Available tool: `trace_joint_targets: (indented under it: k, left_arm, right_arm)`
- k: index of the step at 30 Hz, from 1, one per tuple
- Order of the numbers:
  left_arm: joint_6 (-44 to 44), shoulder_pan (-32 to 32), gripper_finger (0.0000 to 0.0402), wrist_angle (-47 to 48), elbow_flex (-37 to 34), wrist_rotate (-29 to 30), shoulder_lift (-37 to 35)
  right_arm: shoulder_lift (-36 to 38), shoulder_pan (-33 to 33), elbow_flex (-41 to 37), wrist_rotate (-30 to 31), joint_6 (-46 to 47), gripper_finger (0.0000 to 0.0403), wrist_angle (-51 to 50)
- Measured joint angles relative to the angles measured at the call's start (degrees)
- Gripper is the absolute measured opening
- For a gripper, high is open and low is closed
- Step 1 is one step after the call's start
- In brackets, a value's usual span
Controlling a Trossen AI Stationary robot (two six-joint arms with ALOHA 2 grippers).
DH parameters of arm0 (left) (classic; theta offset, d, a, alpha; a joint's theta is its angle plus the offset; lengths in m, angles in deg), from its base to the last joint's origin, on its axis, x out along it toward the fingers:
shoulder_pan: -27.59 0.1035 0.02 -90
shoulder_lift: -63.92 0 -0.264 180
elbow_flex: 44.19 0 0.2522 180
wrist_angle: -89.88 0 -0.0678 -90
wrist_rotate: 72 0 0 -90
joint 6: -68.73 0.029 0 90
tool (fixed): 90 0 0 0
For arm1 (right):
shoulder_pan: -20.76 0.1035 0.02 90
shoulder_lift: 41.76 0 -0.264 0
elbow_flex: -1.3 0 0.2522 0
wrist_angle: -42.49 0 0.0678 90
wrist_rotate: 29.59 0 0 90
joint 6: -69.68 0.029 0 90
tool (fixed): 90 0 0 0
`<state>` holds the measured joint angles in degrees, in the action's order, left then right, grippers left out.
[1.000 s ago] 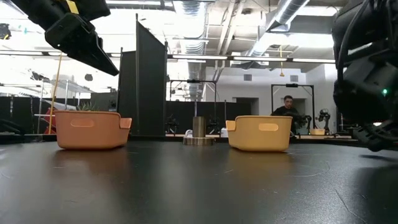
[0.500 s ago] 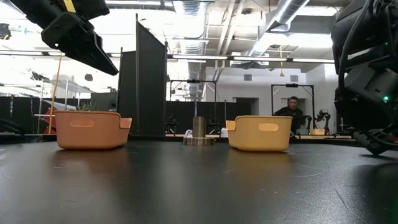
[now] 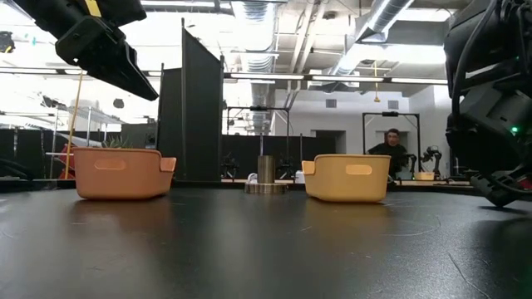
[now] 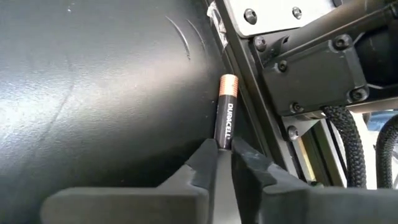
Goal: Sort batteries
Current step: Put the black battery into the yellow bin
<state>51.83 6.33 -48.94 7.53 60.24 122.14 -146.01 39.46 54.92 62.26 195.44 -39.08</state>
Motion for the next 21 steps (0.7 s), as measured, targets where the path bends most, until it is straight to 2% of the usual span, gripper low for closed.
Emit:
trace_joint_targets:
  k: [7,21]
  left_arm:
    - [0.0,0.0,0.0169,0.0,0.0,0.0,0.0]
    - [0.0,0.0,0.0169,0.0,0.0,0.0,0.0]
  right_arm:
    - [0.0,0.0,0.2,0.1,0.2,0.0007,0.2]
    - [-0.1,-0.5,1.8,2.7,-0.2,0.0002,0.7]
